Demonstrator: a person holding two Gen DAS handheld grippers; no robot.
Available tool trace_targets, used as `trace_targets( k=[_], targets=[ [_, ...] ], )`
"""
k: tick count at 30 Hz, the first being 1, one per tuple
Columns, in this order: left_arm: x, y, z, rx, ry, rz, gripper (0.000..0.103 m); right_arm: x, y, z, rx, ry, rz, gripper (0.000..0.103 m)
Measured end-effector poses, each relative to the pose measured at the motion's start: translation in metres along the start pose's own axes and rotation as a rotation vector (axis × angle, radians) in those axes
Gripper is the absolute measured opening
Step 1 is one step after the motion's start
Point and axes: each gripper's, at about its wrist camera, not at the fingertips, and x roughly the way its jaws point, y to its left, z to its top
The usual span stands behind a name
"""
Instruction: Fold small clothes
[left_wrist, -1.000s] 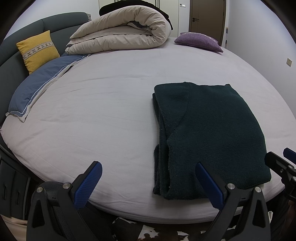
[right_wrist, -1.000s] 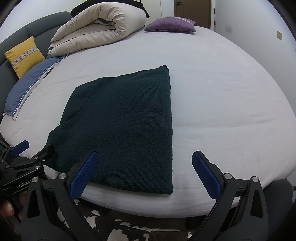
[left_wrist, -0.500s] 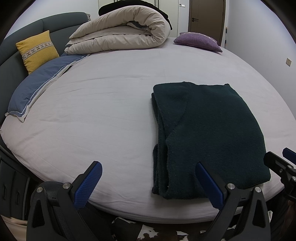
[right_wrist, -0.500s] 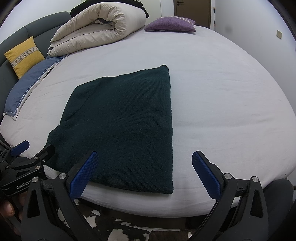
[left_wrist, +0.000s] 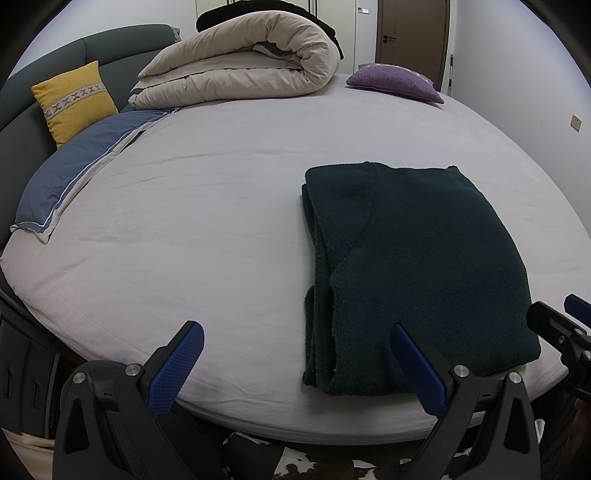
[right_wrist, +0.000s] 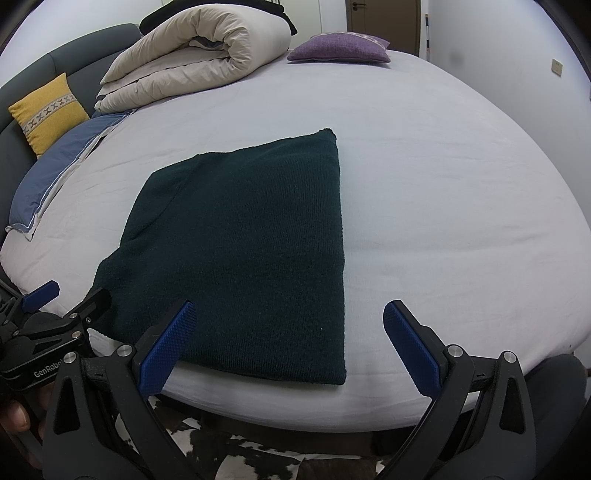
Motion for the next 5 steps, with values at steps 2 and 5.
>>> trace_targets(
  k=[2, 5],
  targets=[
    [0.0006, -0.0016, -0.0004, 0.007, -0.003, 0.003, 0.103, 0.0001, 0.0001, 0.0000, -0.001, 0.000, -0.001, 0.103],
    [0.0003, -0.0019, -0.0011, 0.011, -0.008, 0.006, 0.103, 0.0000, 0.0005, -0.0002, 0.000, 0.000, -0.001, 0.103]
  ],
)
